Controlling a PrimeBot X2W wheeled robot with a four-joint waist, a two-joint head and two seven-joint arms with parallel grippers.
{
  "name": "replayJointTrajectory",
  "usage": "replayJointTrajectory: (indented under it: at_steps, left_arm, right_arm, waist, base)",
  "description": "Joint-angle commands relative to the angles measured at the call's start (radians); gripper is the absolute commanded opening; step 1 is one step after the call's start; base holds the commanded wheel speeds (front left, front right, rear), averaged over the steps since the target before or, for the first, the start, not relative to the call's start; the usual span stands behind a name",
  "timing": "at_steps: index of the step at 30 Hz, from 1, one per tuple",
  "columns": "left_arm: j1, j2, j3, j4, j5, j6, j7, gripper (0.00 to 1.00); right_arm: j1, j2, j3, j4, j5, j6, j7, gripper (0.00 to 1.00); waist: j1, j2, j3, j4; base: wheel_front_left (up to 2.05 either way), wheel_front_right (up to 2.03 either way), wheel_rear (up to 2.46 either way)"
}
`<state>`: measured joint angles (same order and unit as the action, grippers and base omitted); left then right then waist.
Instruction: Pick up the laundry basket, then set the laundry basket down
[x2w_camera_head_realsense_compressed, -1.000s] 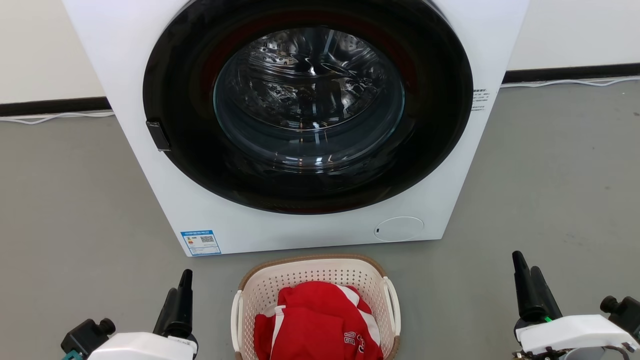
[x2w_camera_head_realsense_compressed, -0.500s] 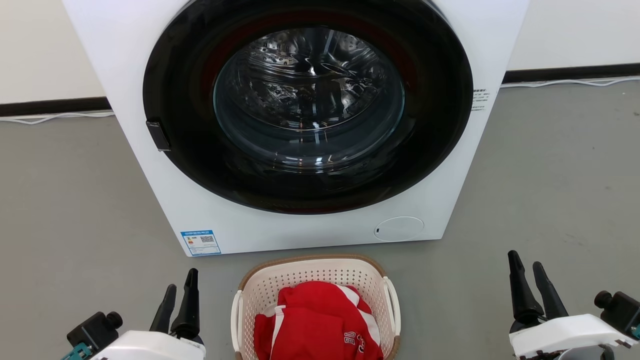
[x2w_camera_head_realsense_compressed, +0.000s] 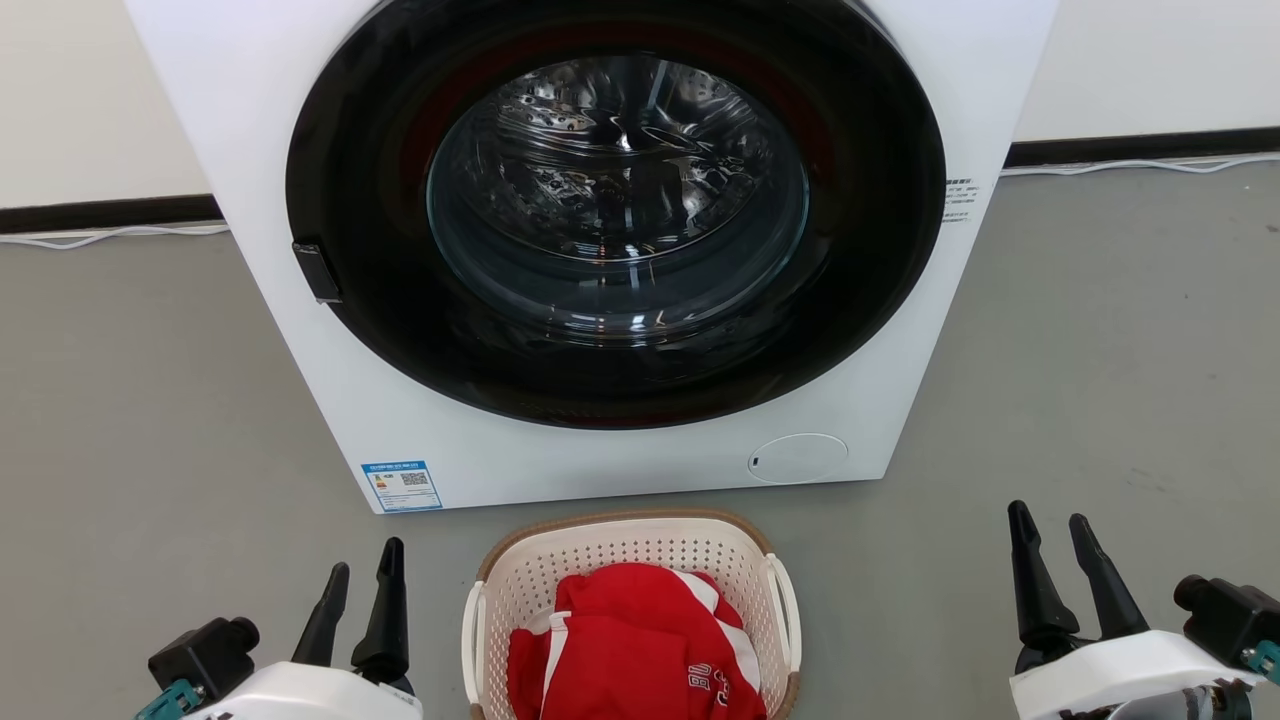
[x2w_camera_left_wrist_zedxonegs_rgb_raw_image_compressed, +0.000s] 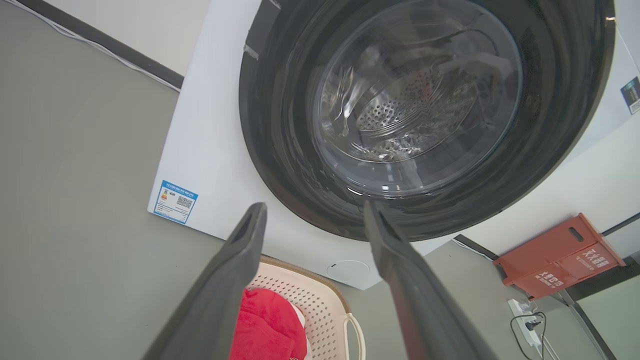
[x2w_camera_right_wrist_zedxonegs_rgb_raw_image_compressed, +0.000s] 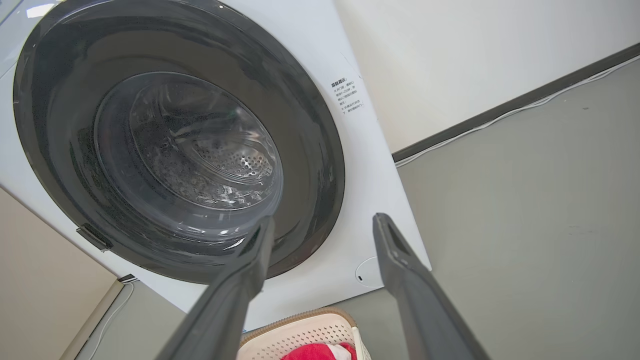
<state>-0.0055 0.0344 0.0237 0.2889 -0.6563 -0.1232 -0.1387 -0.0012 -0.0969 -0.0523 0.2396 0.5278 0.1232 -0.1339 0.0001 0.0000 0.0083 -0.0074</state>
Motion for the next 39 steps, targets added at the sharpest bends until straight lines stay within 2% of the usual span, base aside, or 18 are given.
replayJointTrajectory:
  at_steps: [1,25,39]
  left_arm:
    - [-0.017,0.011,0.015,-0.029,0.032,-0.005,-0.014,1.00]
    - [-0.018,0.024,0.018,-0.022,0.319,-0.007,-0.088,1.00]
    - [-0.014,0.030,0.013,-0.016,0.448,-0.007,-0.123,1.00]
  right_arm:
    - [-0.024,-0.019,0.021,-0.025,-0.033,0.005,-0.019,1.00]
    - [-0.019,-0.039,0.029,-0.012,-0.317,0.007,-0.093,1.00]
    - [-0.013,-0.045,0.032,-0.007,-0.451,0.008,-0.128,1.00]
  waist:
    - [0.0000,0.0000,0.000,0.000]
    - [0.0000,0.0000,0.002,-0.009]
    - [0.0000,0.0000,-0.003,-0.011]
  base:
    - [0.00,0.00,0.00]
    - [0.00,0.00,0.00]
    - [0.00,0.00,0.00]
